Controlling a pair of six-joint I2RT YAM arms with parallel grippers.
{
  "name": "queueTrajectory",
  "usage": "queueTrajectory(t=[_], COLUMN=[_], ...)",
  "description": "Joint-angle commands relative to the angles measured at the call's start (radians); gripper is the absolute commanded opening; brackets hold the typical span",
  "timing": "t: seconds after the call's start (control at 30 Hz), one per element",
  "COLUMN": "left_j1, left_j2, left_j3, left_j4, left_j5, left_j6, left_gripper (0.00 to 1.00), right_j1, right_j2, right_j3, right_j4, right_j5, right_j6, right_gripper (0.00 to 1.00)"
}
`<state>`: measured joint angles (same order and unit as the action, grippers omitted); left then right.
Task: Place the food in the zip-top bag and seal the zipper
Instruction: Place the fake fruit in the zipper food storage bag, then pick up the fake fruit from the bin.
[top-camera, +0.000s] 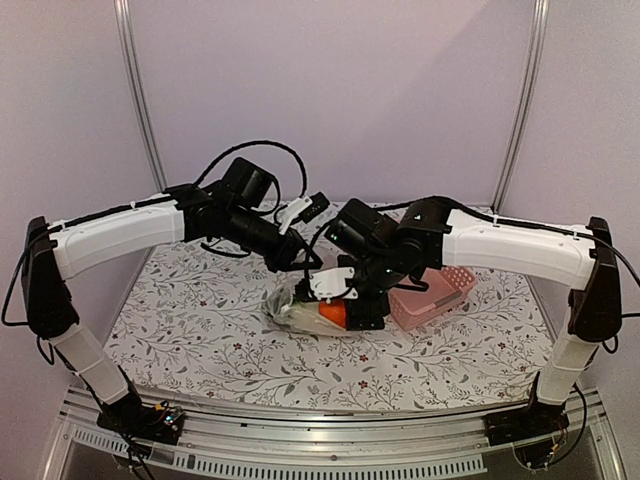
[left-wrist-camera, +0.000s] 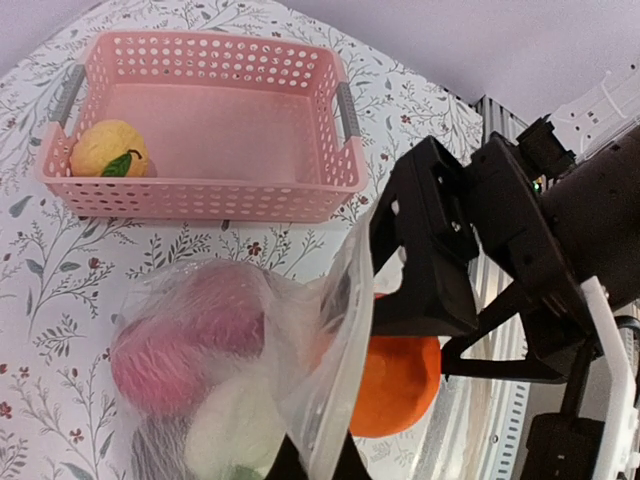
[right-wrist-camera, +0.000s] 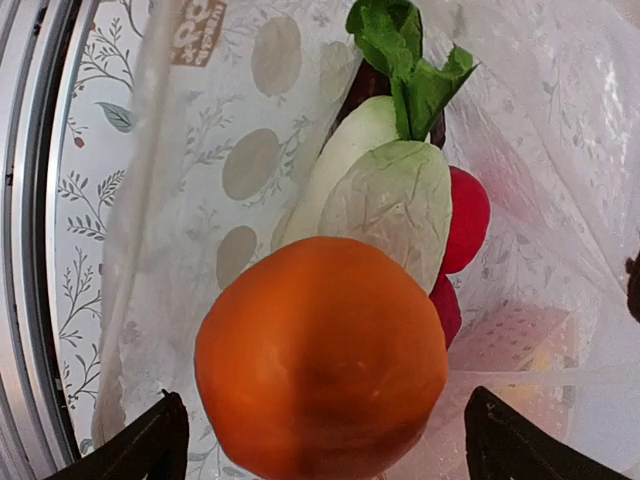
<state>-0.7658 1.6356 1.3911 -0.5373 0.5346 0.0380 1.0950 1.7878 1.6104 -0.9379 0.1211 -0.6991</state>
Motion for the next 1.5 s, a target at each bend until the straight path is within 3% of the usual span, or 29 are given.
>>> queueTrajectory(t=[0.0,0.23,0.53,0.67,0.83,1.17,1.47], left_j1=[-0.012,-0.009,0.000,0.002,0.002,-0.003,-0.008], left_j2=[-0.021,-0.013,0.008,0.013,0.016,0.020,0.024], left_j3=[-0.009,-0.009,-0.008,-0.006,-0.007,-0.006,-0.007], left_j4=[0.002,0.002,0.001,0.002,0.003,0.002,0.002], left_j5=[-0.004,-0.022,-0.031,-0.026,-0.026,-0.035,-0.039], left_j6=[0.013,0.017,0.015,0.013,0.013,0.008,0.007], left_gripper=[0.00,0.00,0.00,0.00,0.00,0.00,0.00], right_j1=[0.016,0.008,-0.129,-0.239,-0.485,-0.840,-0.877], right_j2=[-0.027,-0.106,-0.196,-0.268,-0.314,-0.168,-0.068], right_j3=[-0.004,0.051,0.113,0.058,0.004,-0.077,-0.130], right_j4=[-0.039,-0.034,-0.037,0.067,0.173,0.300,0.356], right_j5=[-0.068,-0.110,-0.268,-0.323,-0.506,-0.670,-0.652], right_j6=[-0.003,-0.008,-0.010,0.003,0.056,0.187,0.224], right_gripper=[0.99,0.99,0.99,0.99,0.99,0.99,0.99])
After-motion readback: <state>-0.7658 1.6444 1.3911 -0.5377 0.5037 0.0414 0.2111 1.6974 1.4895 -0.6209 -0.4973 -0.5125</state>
